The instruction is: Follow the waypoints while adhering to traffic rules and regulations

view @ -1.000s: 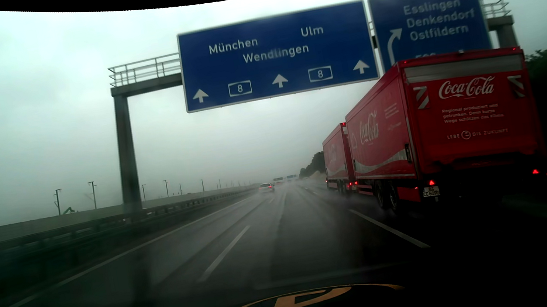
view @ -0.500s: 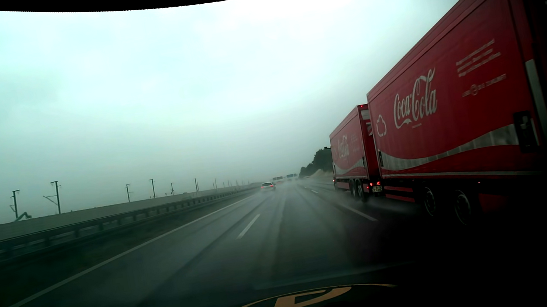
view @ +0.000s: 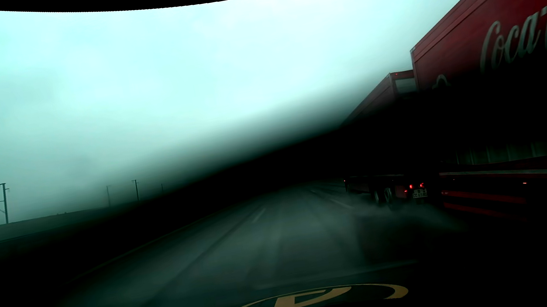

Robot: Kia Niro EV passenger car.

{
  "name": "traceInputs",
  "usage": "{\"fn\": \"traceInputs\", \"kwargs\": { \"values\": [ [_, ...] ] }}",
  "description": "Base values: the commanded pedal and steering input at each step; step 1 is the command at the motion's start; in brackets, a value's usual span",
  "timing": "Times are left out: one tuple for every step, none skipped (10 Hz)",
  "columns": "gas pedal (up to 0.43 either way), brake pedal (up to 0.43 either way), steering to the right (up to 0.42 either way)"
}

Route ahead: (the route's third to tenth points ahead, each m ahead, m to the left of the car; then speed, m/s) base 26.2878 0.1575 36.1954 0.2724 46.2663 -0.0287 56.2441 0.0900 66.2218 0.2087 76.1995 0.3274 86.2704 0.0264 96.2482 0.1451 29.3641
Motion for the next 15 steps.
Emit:
{"fn": "traceInputs", "kwargs": {
  "values": [
    [0.260,0.000,-0.003],
    [0.260,0.000,-0.004],
    [0.260,0.000,-0.004],
    [0.260,0.000,-0.003],
    [0.260,0.000,-0.001],
    [0.260,0.000,0.000],
    [0.260,0.000,0.000],
    [0.260,0.000,0.000],
    [0.260,0.000,0.000],
    [0.260,0.000,0.000],
    [0.260,0.000,0.000],
    [0.260,0.000,0.000],
    [0.260,0.000,0.000],
    [0.260,0.000,0.000],
    [0.260,0.000,0.000]
  ]
}}
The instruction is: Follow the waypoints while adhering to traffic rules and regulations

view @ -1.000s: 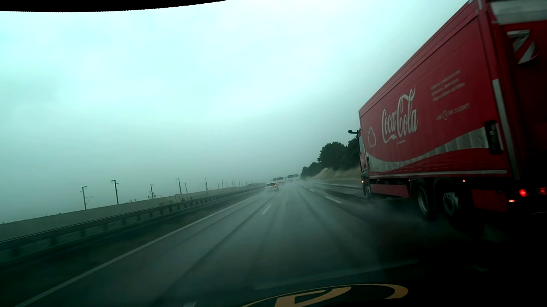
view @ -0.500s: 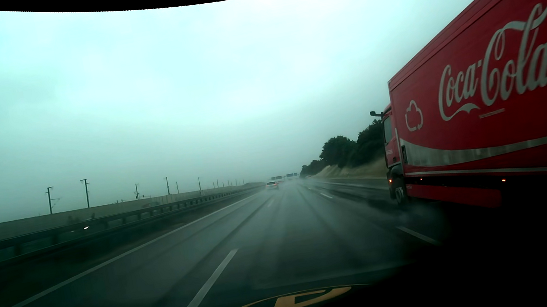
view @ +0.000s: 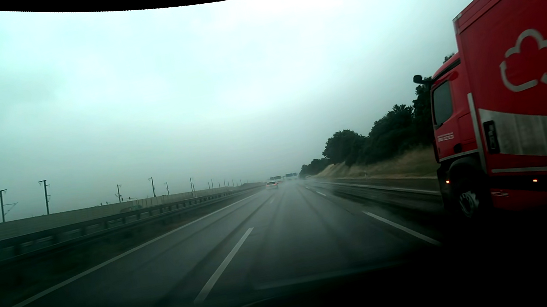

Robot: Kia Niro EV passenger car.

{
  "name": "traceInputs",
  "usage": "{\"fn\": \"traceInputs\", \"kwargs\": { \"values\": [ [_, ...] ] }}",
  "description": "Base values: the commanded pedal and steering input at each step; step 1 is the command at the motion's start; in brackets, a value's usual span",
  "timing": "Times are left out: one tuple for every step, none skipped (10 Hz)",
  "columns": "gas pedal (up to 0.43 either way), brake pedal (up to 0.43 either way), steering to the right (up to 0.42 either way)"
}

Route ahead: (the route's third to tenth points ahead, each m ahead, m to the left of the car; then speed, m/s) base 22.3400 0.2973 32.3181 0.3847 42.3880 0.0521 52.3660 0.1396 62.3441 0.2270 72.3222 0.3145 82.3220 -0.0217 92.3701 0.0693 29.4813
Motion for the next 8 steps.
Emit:
{"fn": "traceInputs", "kwargs": {
  "values": [
    [0.260,0.000,0.000],
    [0.260,0.000,0.000],
    [0.260,0.000,0.000],
    [0.260,0.000,0.000],
    [0.260,0.000,0.000],
    [0.248,0.000,0.000],
    [0.248,0.000,0.000],
    [0.248,0.000,0.000]
  ]
}}
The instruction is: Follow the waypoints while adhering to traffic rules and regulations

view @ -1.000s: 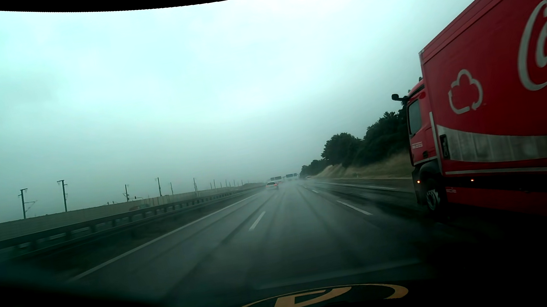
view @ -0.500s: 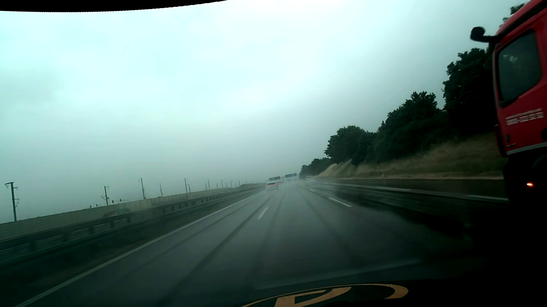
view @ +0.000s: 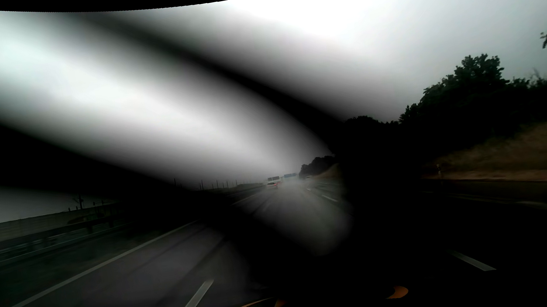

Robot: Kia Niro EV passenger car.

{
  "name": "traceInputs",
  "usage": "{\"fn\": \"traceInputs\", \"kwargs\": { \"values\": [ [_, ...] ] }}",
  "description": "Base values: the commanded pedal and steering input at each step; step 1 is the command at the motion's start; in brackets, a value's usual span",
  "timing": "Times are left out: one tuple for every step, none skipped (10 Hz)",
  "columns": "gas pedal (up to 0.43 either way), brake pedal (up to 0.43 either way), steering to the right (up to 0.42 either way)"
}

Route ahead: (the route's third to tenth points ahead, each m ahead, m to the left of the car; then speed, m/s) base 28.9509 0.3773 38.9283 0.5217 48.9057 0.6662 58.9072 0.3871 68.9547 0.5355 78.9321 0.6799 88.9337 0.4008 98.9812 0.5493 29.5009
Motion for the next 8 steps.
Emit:
{"fn": "traceInputs", "kwargs": {
  "values": [
    [0.248,0.000,0.000],
    [0.248,0.000,0.000],
    [0.248,0.000,0.000],
    [0.248,0.000,0.000],
    [0.248,0.000,0.000],
    [0.248,0.000,0.000],
    [0.248,0.000,0.000],
    [0.248,0.000,0.000]
  ]
}}
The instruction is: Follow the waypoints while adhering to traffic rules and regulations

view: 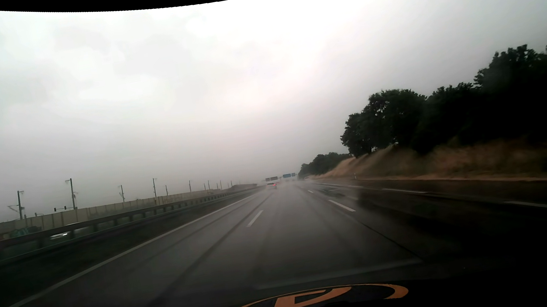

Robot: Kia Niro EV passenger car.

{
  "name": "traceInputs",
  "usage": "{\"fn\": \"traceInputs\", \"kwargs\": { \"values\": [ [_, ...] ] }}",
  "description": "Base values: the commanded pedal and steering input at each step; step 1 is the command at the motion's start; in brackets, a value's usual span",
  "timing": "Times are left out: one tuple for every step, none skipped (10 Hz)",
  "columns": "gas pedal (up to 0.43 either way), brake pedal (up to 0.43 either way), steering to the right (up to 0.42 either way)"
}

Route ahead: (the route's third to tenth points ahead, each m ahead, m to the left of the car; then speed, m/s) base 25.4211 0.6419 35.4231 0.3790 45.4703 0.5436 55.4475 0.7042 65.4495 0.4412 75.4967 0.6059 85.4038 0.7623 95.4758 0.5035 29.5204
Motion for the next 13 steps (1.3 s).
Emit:
{"fn": "traceInputs", "kwargs": {
  "values": [
    [0.248,0.000,0.000],
    [0.248,0.000,0.000],
    [0.240,0.000,0.000],
    [0.240,0.000,0.000],
    [0.240,0.000,0.000],
    [0.240,0.000,0.000],
    [0.240,0.000,0.000],
    [0.240,0.000,0.000],
    [0.228,0.000,0.000],
    [0.228,0.000,0.000],
    [0.228,0.000,0.000],
    [0.228,0.000,0.000],
    [0.228,0.000,0.001]
  ]
}}
